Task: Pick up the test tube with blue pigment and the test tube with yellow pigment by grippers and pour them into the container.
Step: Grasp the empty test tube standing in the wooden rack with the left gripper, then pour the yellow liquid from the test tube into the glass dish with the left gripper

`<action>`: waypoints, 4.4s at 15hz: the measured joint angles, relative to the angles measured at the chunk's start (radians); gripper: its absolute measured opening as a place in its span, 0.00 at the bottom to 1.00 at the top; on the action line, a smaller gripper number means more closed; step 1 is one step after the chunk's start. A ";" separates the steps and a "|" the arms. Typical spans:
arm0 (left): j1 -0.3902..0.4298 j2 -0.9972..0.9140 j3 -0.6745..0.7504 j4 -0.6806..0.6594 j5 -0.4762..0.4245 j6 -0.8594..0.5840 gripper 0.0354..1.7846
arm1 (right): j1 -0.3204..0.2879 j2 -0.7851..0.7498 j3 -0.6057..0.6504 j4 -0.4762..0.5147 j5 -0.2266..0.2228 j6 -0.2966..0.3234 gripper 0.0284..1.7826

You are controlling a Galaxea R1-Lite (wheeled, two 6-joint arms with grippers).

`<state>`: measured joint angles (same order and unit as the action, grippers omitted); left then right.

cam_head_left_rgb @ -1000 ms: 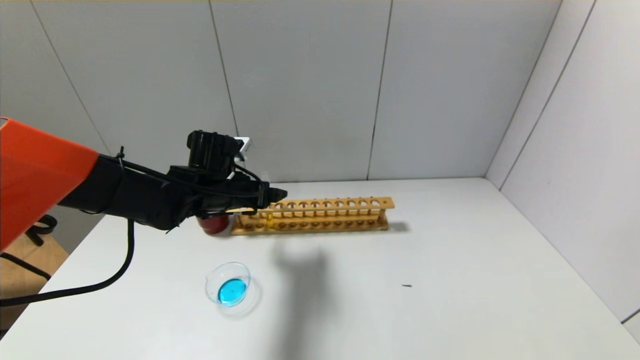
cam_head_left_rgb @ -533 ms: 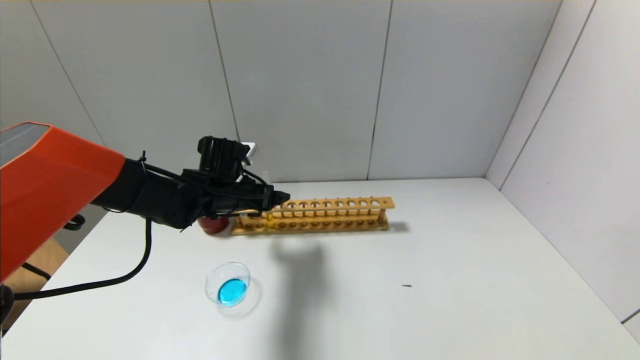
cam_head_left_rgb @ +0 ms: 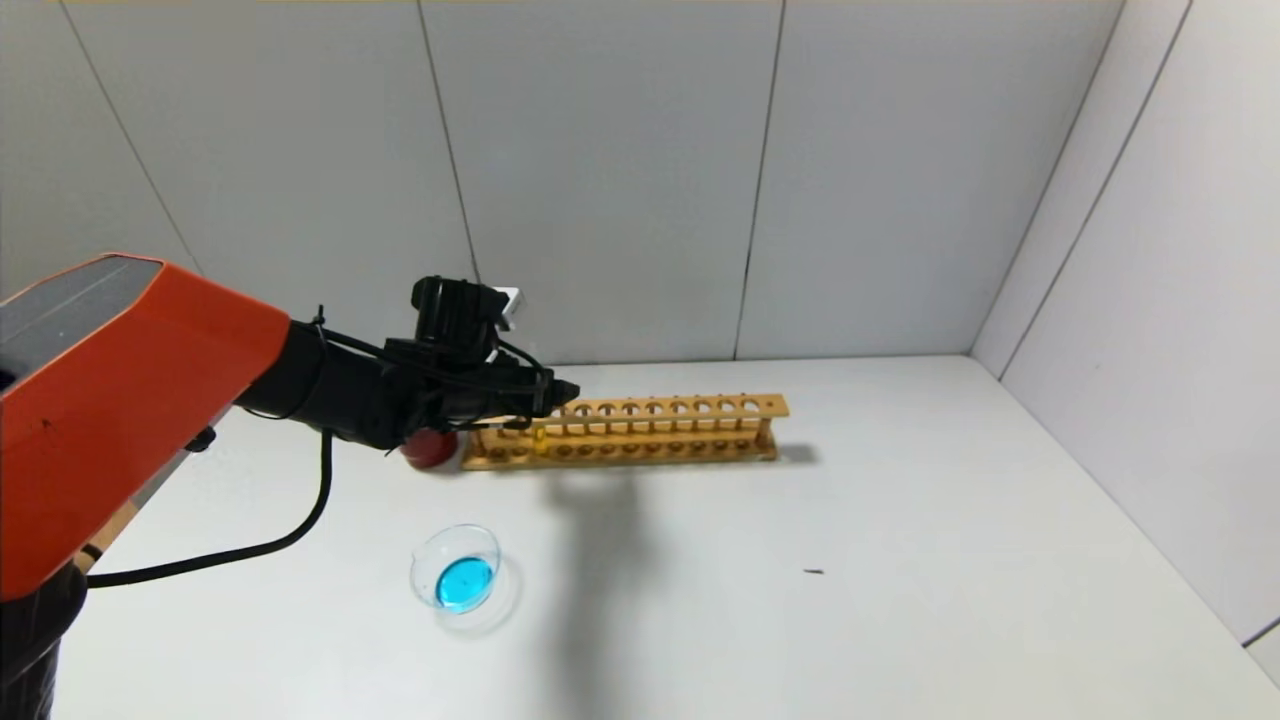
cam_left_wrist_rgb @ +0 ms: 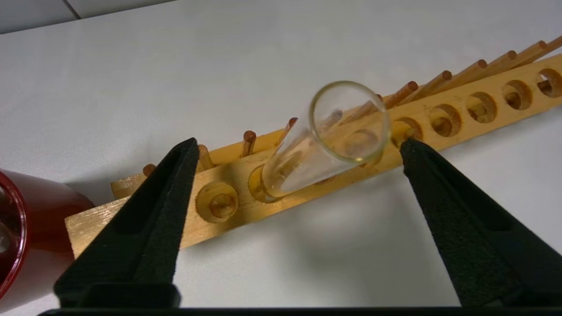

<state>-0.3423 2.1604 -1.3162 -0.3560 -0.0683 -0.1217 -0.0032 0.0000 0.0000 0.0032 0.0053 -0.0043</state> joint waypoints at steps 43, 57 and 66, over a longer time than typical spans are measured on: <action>0.237 -0.730 0.555 -0.022 -0.289 0.834 0.17 | 0.000 0.000 0.000 0.000 0.000 0.000 0.98; 0.337 -0.665 0.756 -0.086 -0.411 1.627 0.17 | 0.000 0.000 0.000 0.000 0.000 0.000 0.98; 0.355 -0.468 0.765 -0.354 -0.419 1.870 0.17 | 0.000 0.000 0.000 0.000 0.000 0.000 0.98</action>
<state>0.0123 1.6928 -0.5513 -0.7104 -0.4877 1.7481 -0.0028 0.0000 0.0000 0.0036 0.0051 -0.0043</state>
